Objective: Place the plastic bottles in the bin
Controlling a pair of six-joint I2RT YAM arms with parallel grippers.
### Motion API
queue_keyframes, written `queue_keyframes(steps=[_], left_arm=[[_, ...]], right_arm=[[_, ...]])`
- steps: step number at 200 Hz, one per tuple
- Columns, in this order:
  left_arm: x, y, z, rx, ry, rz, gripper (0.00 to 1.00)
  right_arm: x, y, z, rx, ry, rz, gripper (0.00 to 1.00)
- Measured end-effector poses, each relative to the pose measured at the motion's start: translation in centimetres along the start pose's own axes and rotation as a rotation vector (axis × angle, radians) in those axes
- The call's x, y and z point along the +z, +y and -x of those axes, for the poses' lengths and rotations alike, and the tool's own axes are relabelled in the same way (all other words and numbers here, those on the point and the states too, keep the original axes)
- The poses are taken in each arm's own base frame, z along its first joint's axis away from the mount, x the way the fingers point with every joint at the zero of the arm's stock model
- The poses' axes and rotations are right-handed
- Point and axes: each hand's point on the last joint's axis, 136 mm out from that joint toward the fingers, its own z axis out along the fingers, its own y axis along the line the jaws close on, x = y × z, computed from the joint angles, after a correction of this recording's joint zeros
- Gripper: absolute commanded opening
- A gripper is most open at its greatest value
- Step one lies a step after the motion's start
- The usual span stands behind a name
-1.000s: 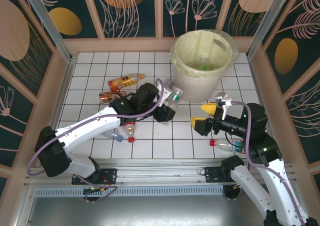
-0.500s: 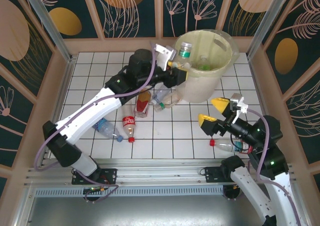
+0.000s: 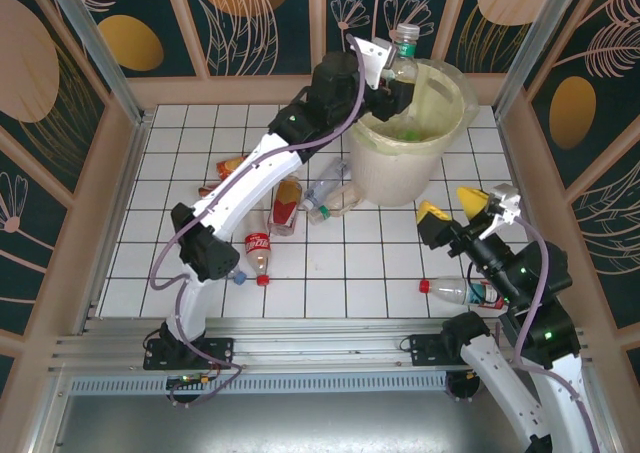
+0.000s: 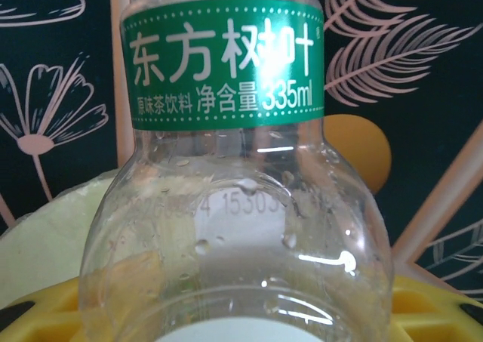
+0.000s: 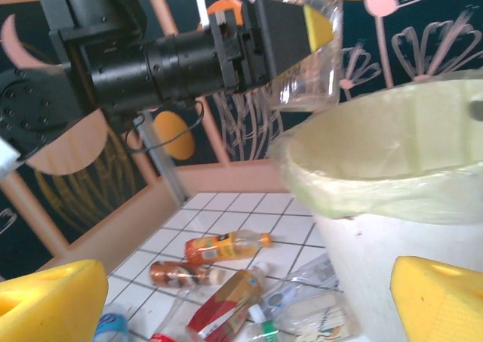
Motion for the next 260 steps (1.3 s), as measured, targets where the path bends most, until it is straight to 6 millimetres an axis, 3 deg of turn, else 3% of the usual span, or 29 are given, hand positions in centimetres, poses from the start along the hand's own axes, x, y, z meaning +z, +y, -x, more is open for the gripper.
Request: queue_keyframes(steps=[82,147,260], left_arm=[[5.3,4.0,-5.8,-0.002,0.015,0.133,0.55],[7.3,5.3,-9.6,-0.002,0.068,0.156,0.56],[7.9,4.8,-9.5,-0.020,0.034,0.106,0.65]], right_arm=[[-0.1,-1.2,0.4,0.026,-0.026,-0.072,0.97],[-0.1,-1.8,0.0,0.037,-0.014,-0.102,0.97],[1.4,-1.8,-0.6,0.056,0.027,-0.085,0.96]])
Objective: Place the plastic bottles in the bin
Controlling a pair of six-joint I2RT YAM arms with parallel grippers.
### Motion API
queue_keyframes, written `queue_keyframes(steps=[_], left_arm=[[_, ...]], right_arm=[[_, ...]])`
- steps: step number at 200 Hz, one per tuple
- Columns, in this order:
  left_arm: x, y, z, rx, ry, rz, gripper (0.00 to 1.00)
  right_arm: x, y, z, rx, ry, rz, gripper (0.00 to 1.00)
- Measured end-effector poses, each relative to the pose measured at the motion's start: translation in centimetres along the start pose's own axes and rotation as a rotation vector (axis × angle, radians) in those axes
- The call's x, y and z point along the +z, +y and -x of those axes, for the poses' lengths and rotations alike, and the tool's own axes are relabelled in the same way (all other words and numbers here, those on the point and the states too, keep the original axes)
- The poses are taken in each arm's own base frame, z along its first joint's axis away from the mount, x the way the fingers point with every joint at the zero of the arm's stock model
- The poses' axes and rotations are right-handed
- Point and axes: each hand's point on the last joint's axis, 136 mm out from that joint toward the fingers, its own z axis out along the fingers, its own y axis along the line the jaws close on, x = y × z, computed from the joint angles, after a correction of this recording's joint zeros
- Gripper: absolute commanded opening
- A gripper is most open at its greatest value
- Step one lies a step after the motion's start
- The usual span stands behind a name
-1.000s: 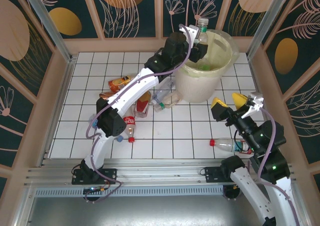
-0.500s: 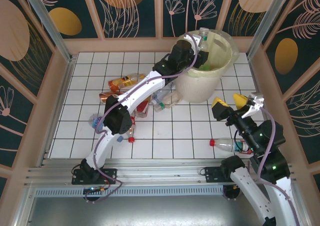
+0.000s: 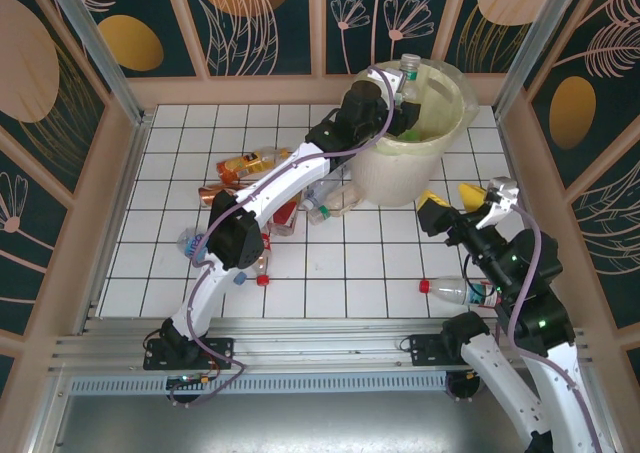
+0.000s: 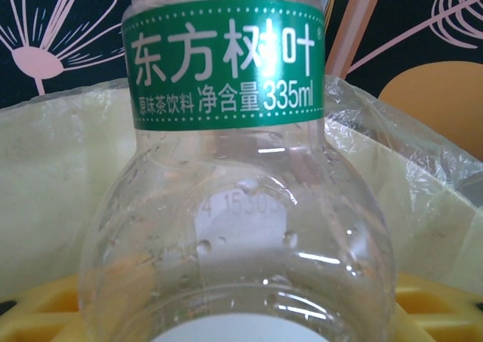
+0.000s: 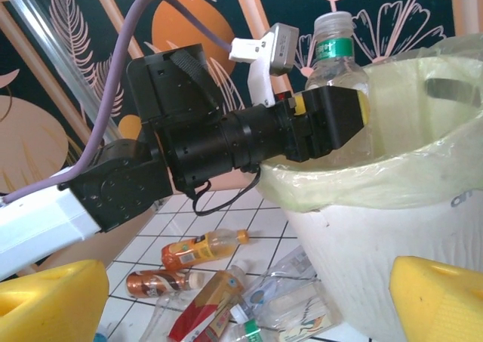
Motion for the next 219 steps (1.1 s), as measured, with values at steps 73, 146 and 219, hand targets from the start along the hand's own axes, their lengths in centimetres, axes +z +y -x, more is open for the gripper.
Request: queue_keyframes(steps=[73,146,219], left_arm=[[0.0,-0.1,0.0,-0.024,0.002,-0.008,0.90],[-0.1,-0.6,0.2,-0.024,0.001,-0.034,0.99],[-4.4,-2.4,2.9,0.054,0.003,-0.100,0.98]], right_arm=[[-0.2,0.3,-0.5,0.028,0.021,0.019,0.97],[0.3,-0.4,-2.4,0.036,0.067,0.006,0.99],[1.2,-1.7,-3.6,0.041,0.122,-0.055,0.98]])
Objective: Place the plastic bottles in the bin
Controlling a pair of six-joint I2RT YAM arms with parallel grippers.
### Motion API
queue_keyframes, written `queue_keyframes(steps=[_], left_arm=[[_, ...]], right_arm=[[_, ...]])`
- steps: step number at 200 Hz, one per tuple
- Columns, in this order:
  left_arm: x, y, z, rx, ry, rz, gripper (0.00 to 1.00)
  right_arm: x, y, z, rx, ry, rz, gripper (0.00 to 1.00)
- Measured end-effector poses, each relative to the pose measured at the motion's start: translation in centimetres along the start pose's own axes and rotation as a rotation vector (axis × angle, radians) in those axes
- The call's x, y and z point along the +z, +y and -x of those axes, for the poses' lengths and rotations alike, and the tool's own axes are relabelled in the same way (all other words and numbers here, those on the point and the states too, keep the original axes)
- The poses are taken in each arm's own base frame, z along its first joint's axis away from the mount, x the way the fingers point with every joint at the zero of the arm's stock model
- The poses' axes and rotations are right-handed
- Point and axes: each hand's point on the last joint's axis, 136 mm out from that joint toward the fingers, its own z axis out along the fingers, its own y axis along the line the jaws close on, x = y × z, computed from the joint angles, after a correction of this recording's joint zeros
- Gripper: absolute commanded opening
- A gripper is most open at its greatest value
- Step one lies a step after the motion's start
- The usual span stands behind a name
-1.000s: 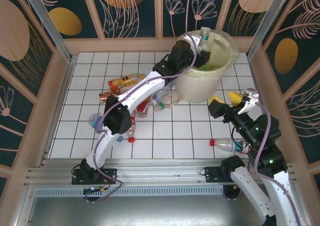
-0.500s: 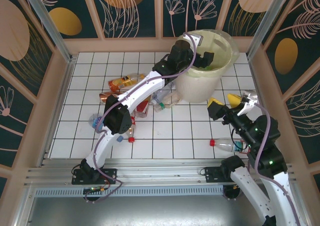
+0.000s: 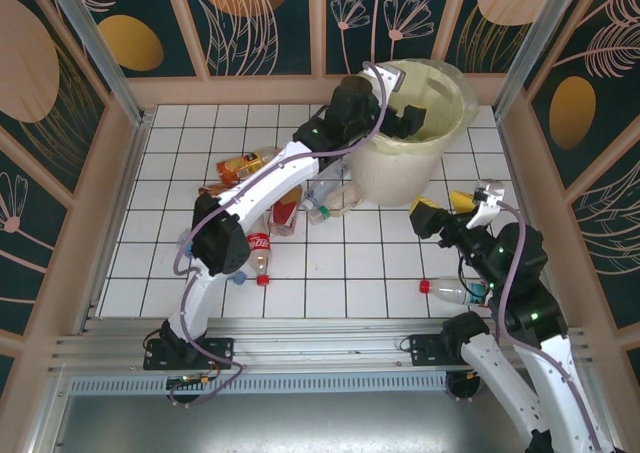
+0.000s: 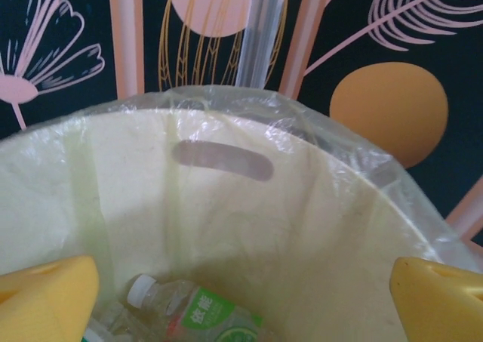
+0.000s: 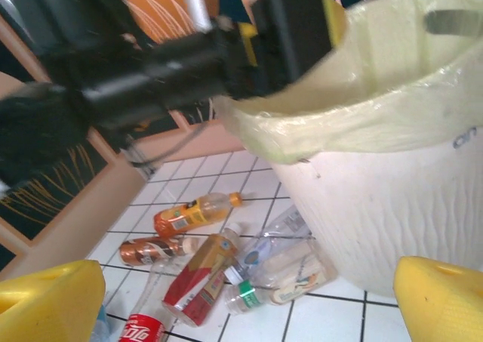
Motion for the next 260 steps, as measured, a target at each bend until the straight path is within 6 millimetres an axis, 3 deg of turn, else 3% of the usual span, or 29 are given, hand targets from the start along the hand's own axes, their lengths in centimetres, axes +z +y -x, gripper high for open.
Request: queue_keyframes(steps=[43,65,138,169,213,260], left_arm=[[-6.4,-1.9,3.7,0.069,-0.056,-0.041,0.99],[-9.4,-2.6,4.3,0.094,-0.079,-0.063,0.99],[-18.8,-4.1,-2.6,0.084,-0.013,-0.159,0.99],[-22.0,-4.7,-4.9,0.059,-0.007,-0.204,0.99],[-24.9,-5.5,-7.7,0.033,0.011,-0.264,0.99],[-26.1,-5.7,-9.3,0.039,0.031,-0.284,0.99]], right_arm=[[0.9,-1.3,-1.2,0.032,0.054,-0.066,0.97],[1.2,-2.3,-1.8,0.066,0.074,-0.116,0.97],[2.0,-8.9,-6.8,0.287,0.241,-0.511,0.99],[1.8,-10.7,-9.4,0.383,0.314,-0.642,0.99],[0.3,-13.1,-11.8,0.521,0.402,-0.839,0.98],[-2.6,-15.3,-14.1,0.663,0.485,-1.043,0.99]])
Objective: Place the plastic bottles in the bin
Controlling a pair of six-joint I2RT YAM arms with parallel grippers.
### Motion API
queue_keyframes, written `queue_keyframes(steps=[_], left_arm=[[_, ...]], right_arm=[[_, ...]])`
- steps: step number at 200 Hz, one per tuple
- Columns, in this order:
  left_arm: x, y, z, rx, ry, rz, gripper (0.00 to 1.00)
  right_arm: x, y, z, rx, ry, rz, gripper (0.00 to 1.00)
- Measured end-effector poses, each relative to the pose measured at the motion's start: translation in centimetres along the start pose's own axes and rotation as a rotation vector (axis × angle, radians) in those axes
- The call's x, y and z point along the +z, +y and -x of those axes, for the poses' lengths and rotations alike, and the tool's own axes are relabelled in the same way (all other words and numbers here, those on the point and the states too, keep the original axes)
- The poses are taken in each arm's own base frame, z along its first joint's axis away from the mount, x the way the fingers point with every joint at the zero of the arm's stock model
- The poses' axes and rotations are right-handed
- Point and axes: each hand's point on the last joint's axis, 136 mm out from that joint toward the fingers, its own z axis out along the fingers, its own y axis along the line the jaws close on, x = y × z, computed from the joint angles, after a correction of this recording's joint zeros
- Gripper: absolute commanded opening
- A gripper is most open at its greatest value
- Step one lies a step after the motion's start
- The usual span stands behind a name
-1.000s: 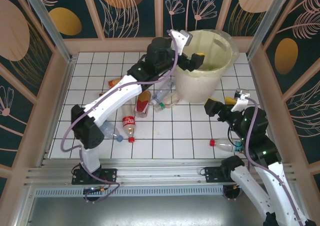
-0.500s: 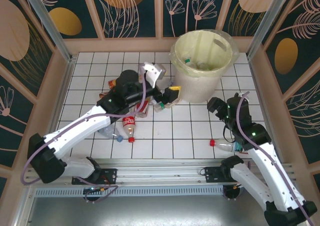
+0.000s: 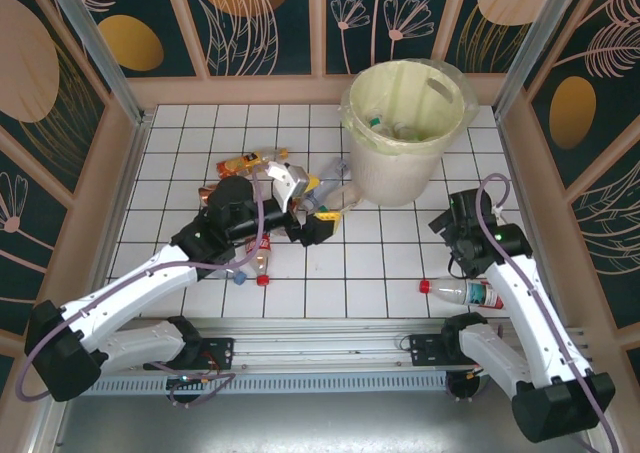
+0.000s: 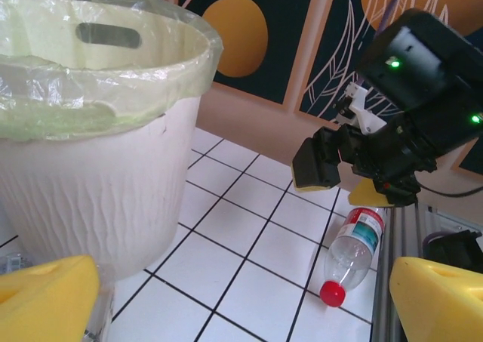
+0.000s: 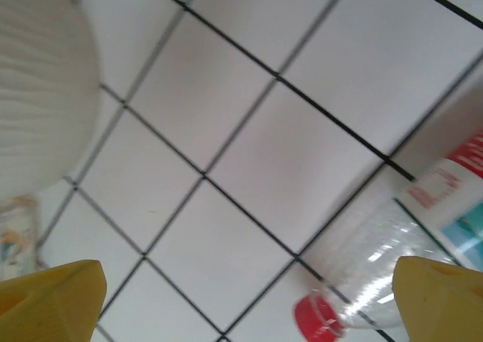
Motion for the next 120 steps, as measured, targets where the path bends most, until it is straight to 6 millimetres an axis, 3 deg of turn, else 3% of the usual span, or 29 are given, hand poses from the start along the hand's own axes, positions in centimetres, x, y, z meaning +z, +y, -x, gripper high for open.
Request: queue_keyframes(steps=[28,62,120], left_arm=[[-0.8,-0.3,-0.5,0.007,-0.011,-0.005,0.99],[-1.3,-0.4,-1.0,0.020,-0.013,-0.004,0.99],[-1.4,-0.4,-1.3,0.037,-0.010,-0.004,0.99]], right_arm=[[1.6,-2.5,0.1,0.054,0.056,-0.161,0.99],[2.5,-4.2,0.1,0.090,0.084,-0.260,0.99],[3.6,-7.2,-2.2,0.148,0.141,-0.366,0.99]])
